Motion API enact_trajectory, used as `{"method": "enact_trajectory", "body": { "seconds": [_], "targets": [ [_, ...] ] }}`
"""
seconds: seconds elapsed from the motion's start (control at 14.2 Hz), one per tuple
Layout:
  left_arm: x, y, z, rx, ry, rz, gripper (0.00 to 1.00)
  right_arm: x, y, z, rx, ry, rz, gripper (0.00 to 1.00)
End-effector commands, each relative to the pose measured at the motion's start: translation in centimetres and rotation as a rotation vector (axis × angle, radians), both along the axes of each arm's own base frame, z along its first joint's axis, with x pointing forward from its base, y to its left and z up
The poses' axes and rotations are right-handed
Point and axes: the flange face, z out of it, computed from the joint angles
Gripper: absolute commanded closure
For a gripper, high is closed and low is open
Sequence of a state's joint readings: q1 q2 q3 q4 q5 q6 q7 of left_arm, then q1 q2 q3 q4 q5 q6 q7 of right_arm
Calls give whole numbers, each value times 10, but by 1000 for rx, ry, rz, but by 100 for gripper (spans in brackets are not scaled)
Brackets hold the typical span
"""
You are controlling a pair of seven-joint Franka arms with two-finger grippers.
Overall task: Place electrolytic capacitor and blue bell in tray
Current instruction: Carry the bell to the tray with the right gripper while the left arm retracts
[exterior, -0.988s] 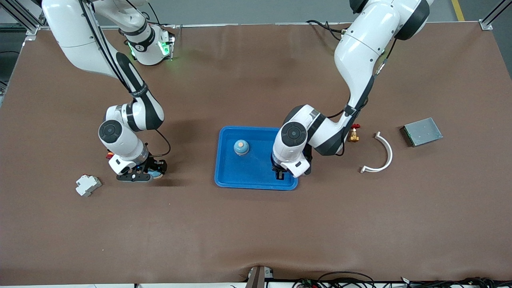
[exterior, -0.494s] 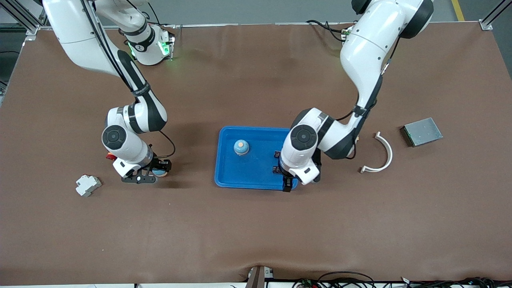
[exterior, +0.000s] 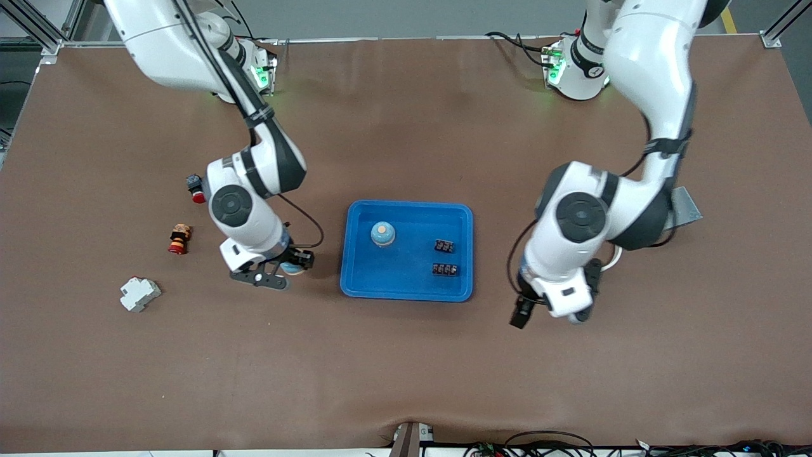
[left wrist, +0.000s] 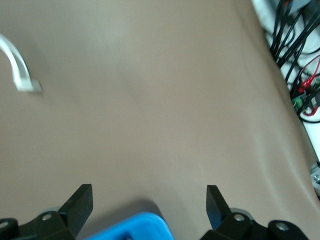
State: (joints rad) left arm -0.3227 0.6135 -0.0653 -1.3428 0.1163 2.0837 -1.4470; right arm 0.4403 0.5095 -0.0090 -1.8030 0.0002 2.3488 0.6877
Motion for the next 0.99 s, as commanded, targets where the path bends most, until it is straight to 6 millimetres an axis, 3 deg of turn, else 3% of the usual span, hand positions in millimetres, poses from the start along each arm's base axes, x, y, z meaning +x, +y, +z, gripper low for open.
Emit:
{"method": "enact_trajectory", "body": {
  "seconds": [0.0,0.14,0.28,0.56,0.71,0.92],
  "targets": [
    [-7,55,43,61,60,-195,0,5,49,-7,-4,-2,-87,100],
    [-7,101,67,85,101,-298,0,10,76,-16,-7,5,-136,100],
    [-15,134,91,104,141,-374,0,9,98,-32,-11,5,-162,100],
    [-34,200,151,117,158,-525,0,11,125,-42,1,-7,-216,100],
    [-46,218,177,124,155,-579,0,7,135,-48,0,-7,-234,100],
    [-67,230,207,122,170,-609,0,1,150,-56,-1,-9,-262,100]
  ]
}}
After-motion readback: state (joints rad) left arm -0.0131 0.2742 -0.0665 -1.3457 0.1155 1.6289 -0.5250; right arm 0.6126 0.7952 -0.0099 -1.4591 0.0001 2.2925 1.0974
